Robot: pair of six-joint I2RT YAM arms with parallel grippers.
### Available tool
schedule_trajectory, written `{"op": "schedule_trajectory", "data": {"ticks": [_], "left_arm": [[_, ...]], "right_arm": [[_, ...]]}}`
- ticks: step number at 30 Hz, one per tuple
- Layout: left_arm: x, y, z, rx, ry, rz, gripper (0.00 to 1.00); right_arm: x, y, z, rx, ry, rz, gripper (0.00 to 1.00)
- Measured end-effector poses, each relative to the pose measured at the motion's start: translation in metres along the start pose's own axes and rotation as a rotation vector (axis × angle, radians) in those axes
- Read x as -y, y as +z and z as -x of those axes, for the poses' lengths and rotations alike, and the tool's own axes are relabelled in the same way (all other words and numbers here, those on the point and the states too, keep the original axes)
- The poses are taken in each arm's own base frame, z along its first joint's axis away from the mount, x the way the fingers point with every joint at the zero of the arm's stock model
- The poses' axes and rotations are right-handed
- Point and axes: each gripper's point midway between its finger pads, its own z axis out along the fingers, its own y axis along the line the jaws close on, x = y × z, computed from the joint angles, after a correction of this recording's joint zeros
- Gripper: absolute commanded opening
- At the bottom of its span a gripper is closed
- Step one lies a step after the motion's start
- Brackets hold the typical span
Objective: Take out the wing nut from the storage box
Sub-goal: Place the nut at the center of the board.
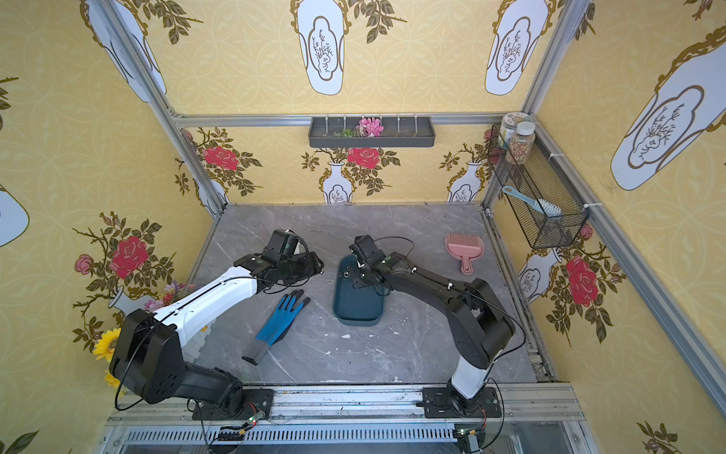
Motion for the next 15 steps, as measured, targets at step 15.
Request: {"op": "schedule_trajectory", "data": {"ticks": [15], "left_arm": [[0.003,0.006,-0.002,-0.011,-0.003,-0.023,0.71]], "right_arm": [[0.162,0.013,-0.014,-0.03,0.365,-0.286,0.22]]}}
